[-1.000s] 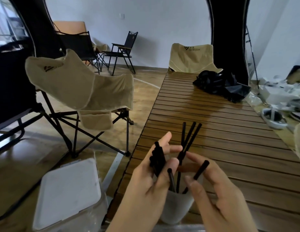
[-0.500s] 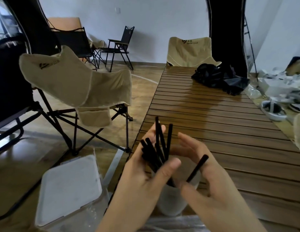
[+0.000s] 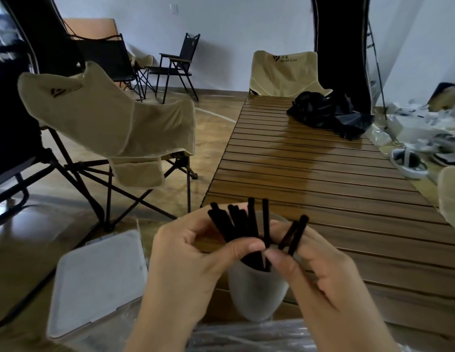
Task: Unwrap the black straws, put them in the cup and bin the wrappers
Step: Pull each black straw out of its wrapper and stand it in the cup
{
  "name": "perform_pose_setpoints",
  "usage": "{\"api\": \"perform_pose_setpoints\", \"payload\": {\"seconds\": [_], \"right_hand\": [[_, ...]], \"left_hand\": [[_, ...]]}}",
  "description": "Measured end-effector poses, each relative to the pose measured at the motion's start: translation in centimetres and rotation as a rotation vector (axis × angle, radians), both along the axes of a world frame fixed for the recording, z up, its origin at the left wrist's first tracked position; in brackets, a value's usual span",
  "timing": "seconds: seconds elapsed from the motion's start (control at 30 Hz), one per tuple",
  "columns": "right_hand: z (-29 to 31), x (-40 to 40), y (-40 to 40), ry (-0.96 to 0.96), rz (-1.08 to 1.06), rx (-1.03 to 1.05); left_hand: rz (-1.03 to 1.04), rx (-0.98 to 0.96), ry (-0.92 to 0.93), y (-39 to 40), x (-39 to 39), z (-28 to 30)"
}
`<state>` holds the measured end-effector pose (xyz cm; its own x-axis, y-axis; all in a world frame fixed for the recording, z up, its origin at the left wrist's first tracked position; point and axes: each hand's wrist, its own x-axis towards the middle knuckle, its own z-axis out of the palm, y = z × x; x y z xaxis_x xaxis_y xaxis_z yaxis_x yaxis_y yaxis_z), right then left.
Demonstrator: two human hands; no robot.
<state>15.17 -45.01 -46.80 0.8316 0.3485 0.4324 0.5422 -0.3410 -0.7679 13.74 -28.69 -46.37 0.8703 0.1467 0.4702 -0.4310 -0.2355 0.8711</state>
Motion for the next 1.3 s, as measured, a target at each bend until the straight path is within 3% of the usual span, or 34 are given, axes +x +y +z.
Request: {"api": "perform_pose_setpoints", "payload": {"seconds": [0.27,0.63,1.3], "right_hand": [[0.5,-0.7,0.0,0.034,-0.045,-0.002],[0.6,-0.8,-0.9,0.185,-0.092,0.272],[1.1,-1.0,-1.1,0.25,-0.037,0.264]], "left_hand": [[0.069,-0.008,-0.012,-1.1,-0.4,0.4],[0.041,-0.066,0.041,-2.5,-0.5,1.0],[0.036,-0.02,0.043,-2.7,-0.5,1.1]]}}
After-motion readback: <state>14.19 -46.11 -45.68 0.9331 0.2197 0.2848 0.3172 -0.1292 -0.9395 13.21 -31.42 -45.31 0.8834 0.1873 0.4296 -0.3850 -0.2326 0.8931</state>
